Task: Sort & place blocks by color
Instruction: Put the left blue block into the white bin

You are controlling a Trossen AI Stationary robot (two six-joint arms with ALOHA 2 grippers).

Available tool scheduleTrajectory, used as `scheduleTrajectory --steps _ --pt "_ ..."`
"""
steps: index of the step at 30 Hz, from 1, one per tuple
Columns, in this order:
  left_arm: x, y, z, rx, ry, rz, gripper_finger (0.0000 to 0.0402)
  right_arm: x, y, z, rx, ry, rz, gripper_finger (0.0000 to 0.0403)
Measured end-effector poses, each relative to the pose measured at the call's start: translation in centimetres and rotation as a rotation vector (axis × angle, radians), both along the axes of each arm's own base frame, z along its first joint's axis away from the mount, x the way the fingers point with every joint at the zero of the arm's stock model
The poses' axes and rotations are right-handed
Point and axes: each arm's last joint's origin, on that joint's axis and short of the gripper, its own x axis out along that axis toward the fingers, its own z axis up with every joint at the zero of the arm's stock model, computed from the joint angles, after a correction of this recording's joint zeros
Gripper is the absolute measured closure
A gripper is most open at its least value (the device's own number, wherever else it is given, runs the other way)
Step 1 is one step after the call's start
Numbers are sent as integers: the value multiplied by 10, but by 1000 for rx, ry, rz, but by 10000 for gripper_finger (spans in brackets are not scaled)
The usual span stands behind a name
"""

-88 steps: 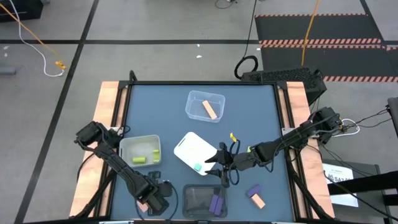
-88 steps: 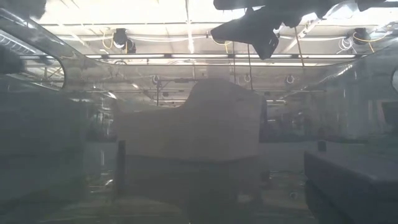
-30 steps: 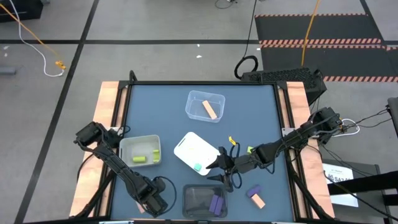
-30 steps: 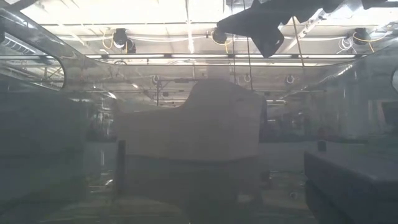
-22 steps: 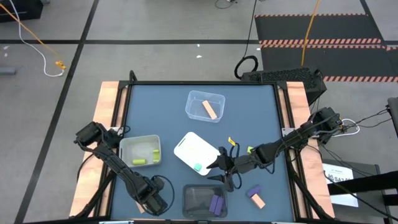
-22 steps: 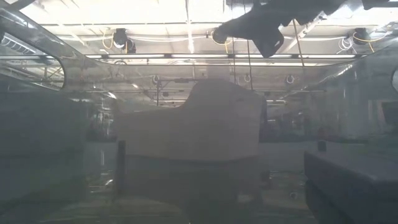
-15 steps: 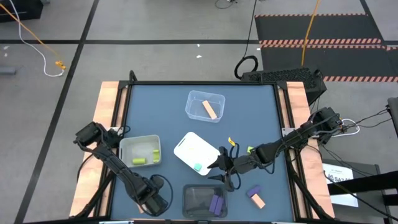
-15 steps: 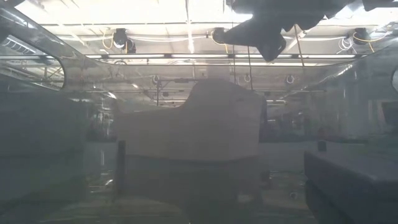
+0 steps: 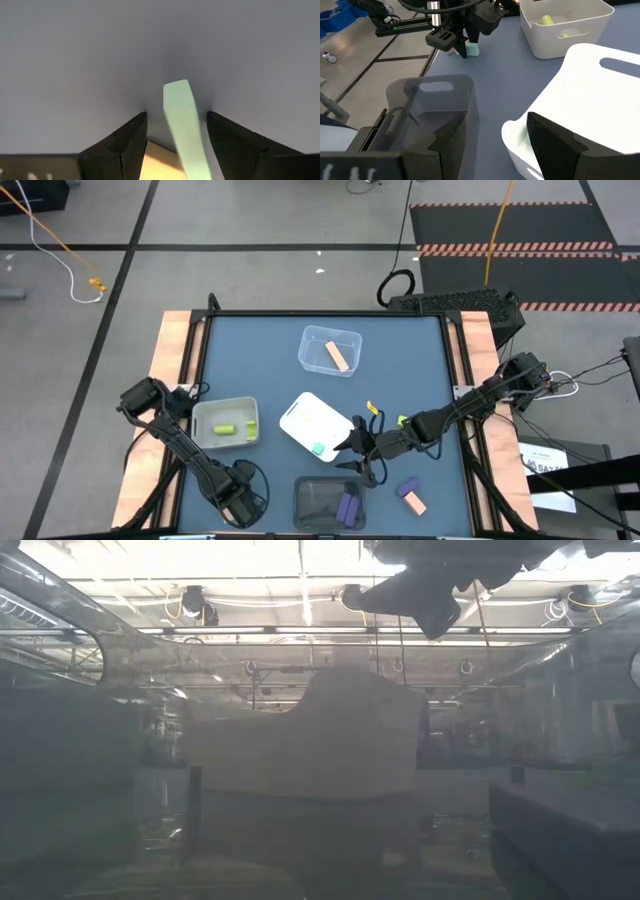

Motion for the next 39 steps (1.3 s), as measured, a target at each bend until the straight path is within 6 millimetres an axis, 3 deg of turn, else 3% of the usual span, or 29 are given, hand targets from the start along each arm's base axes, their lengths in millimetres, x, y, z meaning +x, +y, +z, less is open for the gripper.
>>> scheduleTrajectory --steps 3,9,17,23,30,39 --pt "0 0 -1 -1 -1 3 220 0 0 0 0 0 0 202" --pt "0 0 0 -5 -4 -14 348 0 0 0 7 2 -4 202" --pt "11 7 7 5 -64 -79 345 -5 -2 10 27 -8 -6 202" --pt "26 34 49 110 -337 -147 345 -15 -8 27 -13 -29 3 202" --pt "29 80 114 468 -717 -256 345 -24 -12 38 -66 -43 24 202" --pt "43 120 166 895 -913 -500 345 -24 -14 39 -109 -50 -13 202"
